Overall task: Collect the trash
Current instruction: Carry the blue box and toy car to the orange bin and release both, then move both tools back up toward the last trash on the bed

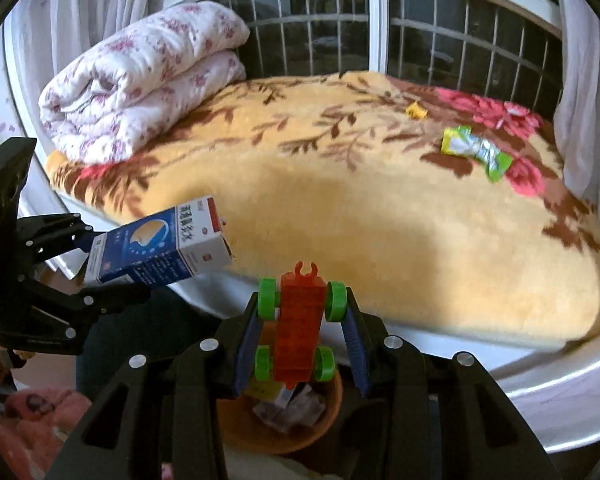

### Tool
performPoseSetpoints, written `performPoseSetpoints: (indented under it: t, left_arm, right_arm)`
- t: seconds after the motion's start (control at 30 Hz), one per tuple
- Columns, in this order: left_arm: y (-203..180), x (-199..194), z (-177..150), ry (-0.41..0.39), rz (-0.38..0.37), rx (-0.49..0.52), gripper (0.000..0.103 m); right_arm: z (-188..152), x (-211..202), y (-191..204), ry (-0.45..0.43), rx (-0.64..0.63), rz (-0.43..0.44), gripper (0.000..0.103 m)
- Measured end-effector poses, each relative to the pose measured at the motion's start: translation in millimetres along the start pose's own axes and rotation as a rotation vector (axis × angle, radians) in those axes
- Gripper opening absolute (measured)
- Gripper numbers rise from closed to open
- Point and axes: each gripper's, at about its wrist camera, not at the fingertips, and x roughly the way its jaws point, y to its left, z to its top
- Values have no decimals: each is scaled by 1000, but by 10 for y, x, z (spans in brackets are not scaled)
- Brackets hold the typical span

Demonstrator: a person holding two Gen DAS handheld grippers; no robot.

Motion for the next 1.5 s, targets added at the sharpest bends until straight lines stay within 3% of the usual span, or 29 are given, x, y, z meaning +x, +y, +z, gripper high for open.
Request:
performPoseSetpoints:
  t: [0.53, 1.13, 1.17, 1.23, 1.3, 1.5]
  left_arm:
    - [-226, 797, -504, 294, -102, 75, 58]
    - [-163, 1341, -567, 463, -120, 33, 59]
    - [-160, 1360, -569, 470, -126, 28, 59]
    - [-164, 1392, -582, 480, -116, 23, 70]
    - [-160, 1400, -583, 478, -101, 21, 79]
    - [-124, 1390, -571, 470, -101, 6, 83]
  right_arm:
    - [-499, 548, -16, 197, 31, 22, 39]
    - [-728, 1080, -113, 354, 78, 53, 40]
    - [-727, 1096, -116, 358, 82, 54, 42]
    - [-707, 1114, -132, 359, 94, 60, 71]
    - [-675, 1094, -144, 344, 95, 46, 73]
    - [-633, 1018, -269, 318, 132, 34, 74]
